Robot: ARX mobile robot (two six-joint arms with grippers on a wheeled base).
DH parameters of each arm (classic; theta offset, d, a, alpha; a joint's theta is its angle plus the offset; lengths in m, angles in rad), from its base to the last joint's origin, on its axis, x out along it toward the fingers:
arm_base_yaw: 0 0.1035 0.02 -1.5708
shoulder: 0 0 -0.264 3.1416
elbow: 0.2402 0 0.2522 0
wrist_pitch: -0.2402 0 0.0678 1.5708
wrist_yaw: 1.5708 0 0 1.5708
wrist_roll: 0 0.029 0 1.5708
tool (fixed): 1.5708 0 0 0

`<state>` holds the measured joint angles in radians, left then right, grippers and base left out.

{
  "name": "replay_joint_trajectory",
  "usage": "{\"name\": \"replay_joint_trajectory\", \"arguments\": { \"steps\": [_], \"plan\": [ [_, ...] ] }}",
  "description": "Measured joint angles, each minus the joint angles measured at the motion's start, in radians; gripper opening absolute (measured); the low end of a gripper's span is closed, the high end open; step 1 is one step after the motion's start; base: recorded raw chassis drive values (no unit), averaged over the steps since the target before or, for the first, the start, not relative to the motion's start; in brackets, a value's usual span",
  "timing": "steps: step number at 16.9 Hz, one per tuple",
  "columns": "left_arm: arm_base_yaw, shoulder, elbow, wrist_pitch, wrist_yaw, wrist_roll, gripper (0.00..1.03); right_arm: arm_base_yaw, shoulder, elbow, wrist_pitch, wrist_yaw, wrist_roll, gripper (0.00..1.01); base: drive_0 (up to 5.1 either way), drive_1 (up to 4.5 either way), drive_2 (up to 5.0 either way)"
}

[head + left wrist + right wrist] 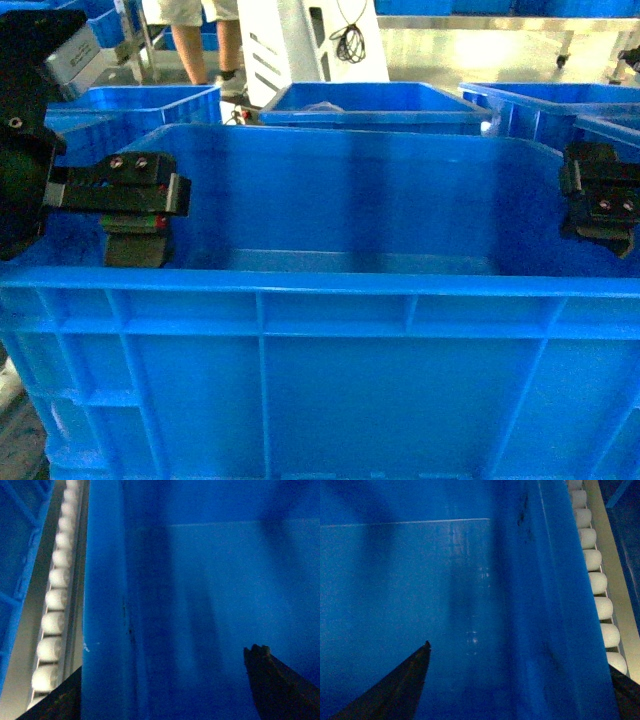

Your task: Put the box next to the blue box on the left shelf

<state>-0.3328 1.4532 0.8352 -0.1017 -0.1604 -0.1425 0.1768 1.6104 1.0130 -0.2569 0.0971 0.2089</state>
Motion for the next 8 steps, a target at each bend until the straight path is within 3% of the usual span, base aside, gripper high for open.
{"name": "replay_joint_trajectory", "arguments": {
  "steps": [1, 2, 4, 8],
  "plan": [
    [0.0, 0.0, -0.029, 0.112, -0.01, 0.007, 0.89, 0.001, -0.012, 0.001, 0.012, 0.002, 0.005, 0.98, 0.0, 0.0, 0.0],
    [0.005, -0.003, -0.038, 0.223, -0.032, 0.024, 0.98, 0.0, -0.027, 0.003, 0.031, 0.012, 0.008, 1.0, 0.0, 0.0, 0.0],
    [0.023, -0.056, -0.005, 0.346, -0.045, 0.053, 0.98, 0.0, -0.068, 0.019, 0.076, 0.046, 0.003, 0.98, 0.0, 0.0, 0.0],
    [0.037, -0.078, 0.011, 0.307, -0.005, 0.068, 0.98, 0.01, -0.114, 0.048, 0.115, 0.064, -0.002, 0.98, 0.0, 0.0, 0.0]
  ]
}}
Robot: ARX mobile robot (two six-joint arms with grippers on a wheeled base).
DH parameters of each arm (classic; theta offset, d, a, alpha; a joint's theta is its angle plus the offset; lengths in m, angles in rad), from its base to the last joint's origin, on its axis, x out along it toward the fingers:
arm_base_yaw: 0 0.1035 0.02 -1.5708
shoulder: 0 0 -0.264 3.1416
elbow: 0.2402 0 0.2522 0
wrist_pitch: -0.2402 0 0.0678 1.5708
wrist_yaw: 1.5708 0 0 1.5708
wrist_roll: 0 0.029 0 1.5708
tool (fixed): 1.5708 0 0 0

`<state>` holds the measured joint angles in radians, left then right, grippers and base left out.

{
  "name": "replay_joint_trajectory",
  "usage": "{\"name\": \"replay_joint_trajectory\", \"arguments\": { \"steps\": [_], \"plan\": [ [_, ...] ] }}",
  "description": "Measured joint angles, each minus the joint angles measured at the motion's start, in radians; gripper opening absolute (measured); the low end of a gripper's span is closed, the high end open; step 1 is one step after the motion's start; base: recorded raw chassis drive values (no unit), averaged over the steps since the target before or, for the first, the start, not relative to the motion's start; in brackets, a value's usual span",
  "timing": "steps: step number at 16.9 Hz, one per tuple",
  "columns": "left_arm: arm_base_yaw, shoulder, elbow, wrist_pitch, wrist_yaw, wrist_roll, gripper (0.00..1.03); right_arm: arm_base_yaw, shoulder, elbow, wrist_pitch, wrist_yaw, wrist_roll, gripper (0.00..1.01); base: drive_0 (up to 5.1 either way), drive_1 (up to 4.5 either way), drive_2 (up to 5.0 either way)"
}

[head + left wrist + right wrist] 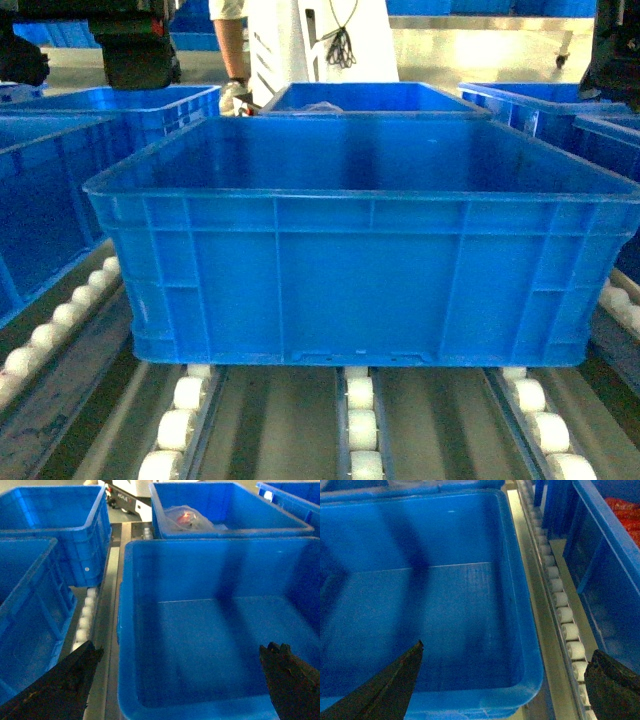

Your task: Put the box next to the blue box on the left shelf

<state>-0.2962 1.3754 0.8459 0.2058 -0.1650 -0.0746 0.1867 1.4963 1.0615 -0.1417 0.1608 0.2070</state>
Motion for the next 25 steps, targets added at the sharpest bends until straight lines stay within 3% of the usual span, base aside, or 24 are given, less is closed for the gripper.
{"name": "replay_joint_trajectory", "arguments": {
  "steps": [2, 8, 10, 11, 12, 13, 14, 15, 17, 18, 21, 22, 23, 25],
  "plan": [
    [0.013, -0.01, 0.009, -0.013, -0.002, -0.008, 0.98, 0.018, -0.015, 0.0, 0.057, -0.003, 0.003, 0.98, 0.0, 0.0, 0.0],
    [0.019, -0.01, 0.012, -0.012, -0.007, -0.006, 0.98, 0.016, -0.024, 0.0, 0.053, -0.006, 0.006, 0.98, 0.0, 0.0, 0.0],
    [0.017, -0.01, -0.012, 0.091, -0.034, 0.005, 0.94, 0.016, -0.024, 0.0, 0.053, -0.006, 0.006, 0.98, 0.0, 0.0, 0.0],
    [0.021, -0.011, -0.05, 0.207, -0.063, 0.018, 0.89, 0.016, -0.025, -0.022, 0.137, 0.004, -0.006, 0.96, 0.0, 0.0, 0.0],
    [0.039, -0.068, -0.164, 0.368, -0.07, 0.04, 0.76, 0.006, -0.057, -0.151, 0.454, 0.018, -0.075, 0.84, 0.0, 0.0, 0.0],
    [0.072, -0.127, -0.274, 0.468, -0.059, 0.053, 0.64, -0.009, -0.124, -0.308, 0.652, 0.008, -0.135, 0.71, 0.0, 0.0, 0.0],
    [0.11, -0.175, -0.356, 0.518, -0.047, 0.056, 0.49, -0.035, -0.18, -0.437, 0.809, -0.006, -0.168, 0.56, 0.0, 0.0, 0.0],
    [0.119, -0.219, -0.422, 0.53, -0.018, 0.057, 0.37, -0.053, -0.226, -0.516, 0.881, -0.018, -0.182, 0.43, 0.0, 0.0, 0.0],
    [0.157, -0.304, -0.536, 0.544, 0.024, 0.057, 0.09, -0.078, -0.318, -0.662, 0.92, -0.051, -0.194, 0.16, 0.0, 0.0, 0.0],
    [0.177, -0.346, -0.576, 0.546, 0.035, 0.057, 0.02, -0.09, -0.355, -0.714, 0.927, -0.063, -0.198, 0.03, 0.0, 0.0, 0.0],
    [0.209, -0.466, -0.674, 0.52, 0.078, 0.057, 0.02, -0.119, -0.48, -0.834, 0.927, -0.09, -0.201, 0.01, 0.0, 0.0, 0.0],
    [0.225, -0.508, -0.697, 0.504, 0.093, 0.057, 0.02, -0.164, -0.52, -0.867, 0.916, -0.151, -0.201, 0.01, 0.0, 0.0, 0.0],
    [0.29, -0.558, -0.724, 0.478, 0.153, 0.058, 0.02, -0.191, -0.566, -0.897, 0.898, -0.153, -0.201, 0.01, 0.0, 0.0, 0.0],
    [0.297, -0.639, -0.758, 0.434, 0.162, 0.058, 0.02, -0.19, -0.649, -0.943, 0.86, -0.161, -0.201, 0.01, 0.0, 0.0, 0.0]
  ]
}}
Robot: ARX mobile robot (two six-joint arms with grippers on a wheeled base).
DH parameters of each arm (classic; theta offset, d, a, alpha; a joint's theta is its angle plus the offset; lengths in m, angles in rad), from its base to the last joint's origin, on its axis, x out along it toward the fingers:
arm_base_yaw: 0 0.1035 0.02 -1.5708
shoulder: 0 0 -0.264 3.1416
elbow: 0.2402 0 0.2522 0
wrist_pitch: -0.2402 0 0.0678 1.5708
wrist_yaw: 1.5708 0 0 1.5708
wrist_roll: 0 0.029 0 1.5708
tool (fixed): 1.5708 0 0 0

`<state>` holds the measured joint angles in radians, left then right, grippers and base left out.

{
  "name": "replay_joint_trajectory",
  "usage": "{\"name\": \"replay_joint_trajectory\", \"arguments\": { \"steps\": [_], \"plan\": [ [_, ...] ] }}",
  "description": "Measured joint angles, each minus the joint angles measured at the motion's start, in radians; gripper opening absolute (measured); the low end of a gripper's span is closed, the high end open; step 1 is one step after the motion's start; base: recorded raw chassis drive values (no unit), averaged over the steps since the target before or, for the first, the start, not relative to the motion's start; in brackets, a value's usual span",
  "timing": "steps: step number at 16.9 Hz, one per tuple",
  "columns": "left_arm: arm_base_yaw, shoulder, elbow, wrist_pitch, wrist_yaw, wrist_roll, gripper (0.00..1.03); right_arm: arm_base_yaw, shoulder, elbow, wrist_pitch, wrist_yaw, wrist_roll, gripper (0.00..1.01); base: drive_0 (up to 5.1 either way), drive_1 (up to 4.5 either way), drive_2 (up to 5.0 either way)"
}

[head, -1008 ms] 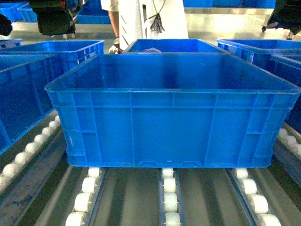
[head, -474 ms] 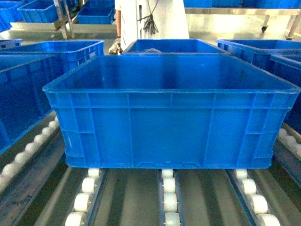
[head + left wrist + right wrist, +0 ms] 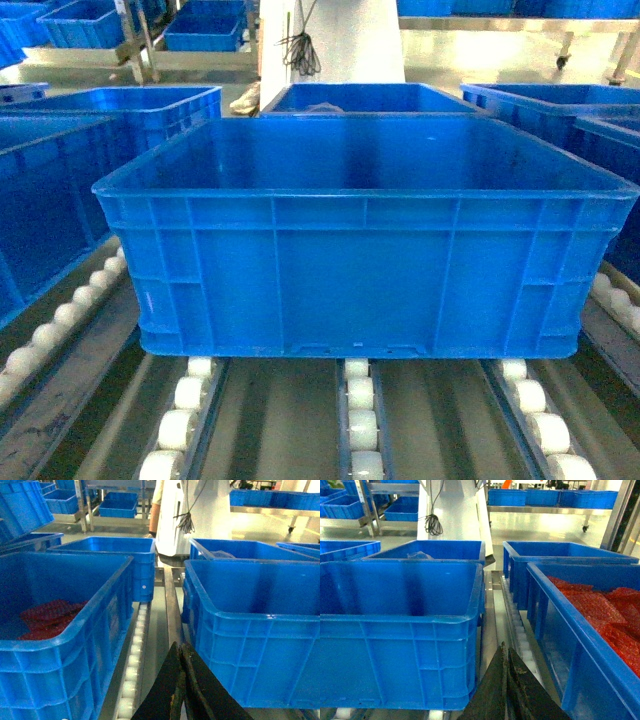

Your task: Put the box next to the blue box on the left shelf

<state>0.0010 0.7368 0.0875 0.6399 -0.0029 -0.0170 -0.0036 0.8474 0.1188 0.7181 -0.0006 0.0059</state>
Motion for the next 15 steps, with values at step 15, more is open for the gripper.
{"name": "replay_joint_trajectory", "arguments": {
  "steps": [15],
  "plan": [
    [-0.003, -0.393, -0.072, -0.295, 0.002, 0.0, 0.02, 0.003, -0.425, -0.106, -0.302, 0.0, 0.0, 0.01, 0.0, 0.0, 0.0]
  ]
}}
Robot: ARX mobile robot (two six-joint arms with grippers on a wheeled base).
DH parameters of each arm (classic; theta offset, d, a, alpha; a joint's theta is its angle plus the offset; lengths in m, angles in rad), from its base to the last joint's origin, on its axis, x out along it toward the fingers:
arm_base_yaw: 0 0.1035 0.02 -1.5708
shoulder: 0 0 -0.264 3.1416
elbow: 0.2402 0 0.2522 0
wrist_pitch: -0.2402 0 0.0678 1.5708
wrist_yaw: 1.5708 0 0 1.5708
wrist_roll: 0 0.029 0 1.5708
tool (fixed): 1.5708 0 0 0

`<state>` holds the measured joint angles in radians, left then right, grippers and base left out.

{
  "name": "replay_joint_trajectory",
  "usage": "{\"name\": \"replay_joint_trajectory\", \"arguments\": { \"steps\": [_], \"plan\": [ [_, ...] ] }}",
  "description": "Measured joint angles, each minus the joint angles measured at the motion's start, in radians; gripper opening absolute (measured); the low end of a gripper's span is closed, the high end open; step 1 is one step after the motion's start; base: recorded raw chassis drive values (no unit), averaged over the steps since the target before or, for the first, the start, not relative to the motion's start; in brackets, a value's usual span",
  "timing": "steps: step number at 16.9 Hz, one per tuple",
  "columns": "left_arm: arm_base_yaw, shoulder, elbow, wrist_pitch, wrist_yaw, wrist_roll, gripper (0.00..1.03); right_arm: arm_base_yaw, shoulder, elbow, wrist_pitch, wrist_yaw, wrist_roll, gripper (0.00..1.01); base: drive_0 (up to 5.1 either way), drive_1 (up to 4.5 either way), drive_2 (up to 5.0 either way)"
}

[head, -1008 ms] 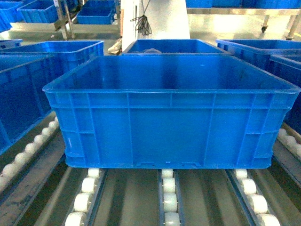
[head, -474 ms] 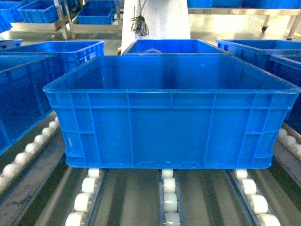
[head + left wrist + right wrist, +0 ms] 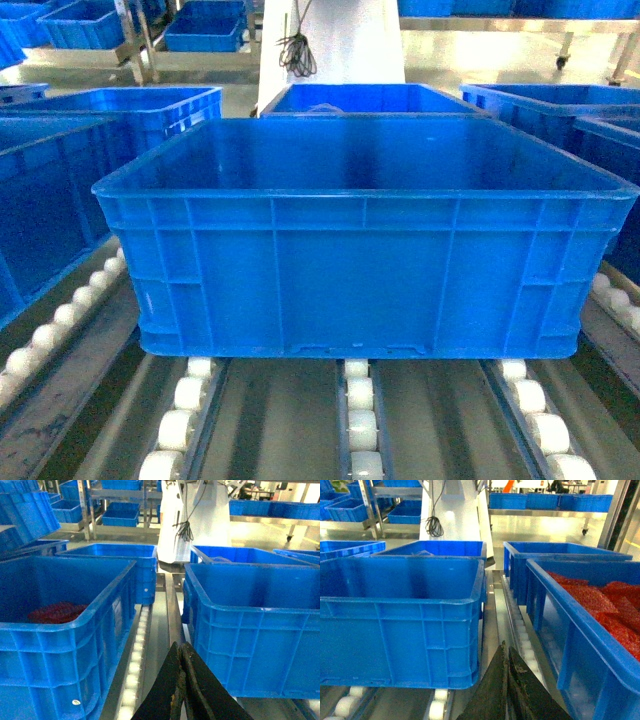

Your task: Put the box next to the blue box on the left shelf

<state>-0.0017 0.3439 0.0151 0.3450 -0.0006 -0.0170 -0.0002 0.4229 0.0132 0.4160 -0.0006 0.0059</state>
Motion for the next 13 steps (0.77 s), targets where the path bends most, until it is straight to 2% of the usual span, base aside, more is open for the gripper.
{"name": "replay_joint_trajectory", "arguments": {
  "steps": [10, 13],
  "plan": [
    [0.0, -0.069, 0.0, -0.072, 0.0, 0.0, 0.02, 0.0, -0.085, 0.0, -0.083, 0.0, 0.0, 0.01, 0.0, 0.0, 0.0],
    [0.0, -0.134, 0.0, -0.135, 0.0, 0.0, 0.02, 0.0, -0.166, 0.0, -0.159, 0.0, 0.0, 0.01, 0.0, 0.0, 0.0]
  ]
}}
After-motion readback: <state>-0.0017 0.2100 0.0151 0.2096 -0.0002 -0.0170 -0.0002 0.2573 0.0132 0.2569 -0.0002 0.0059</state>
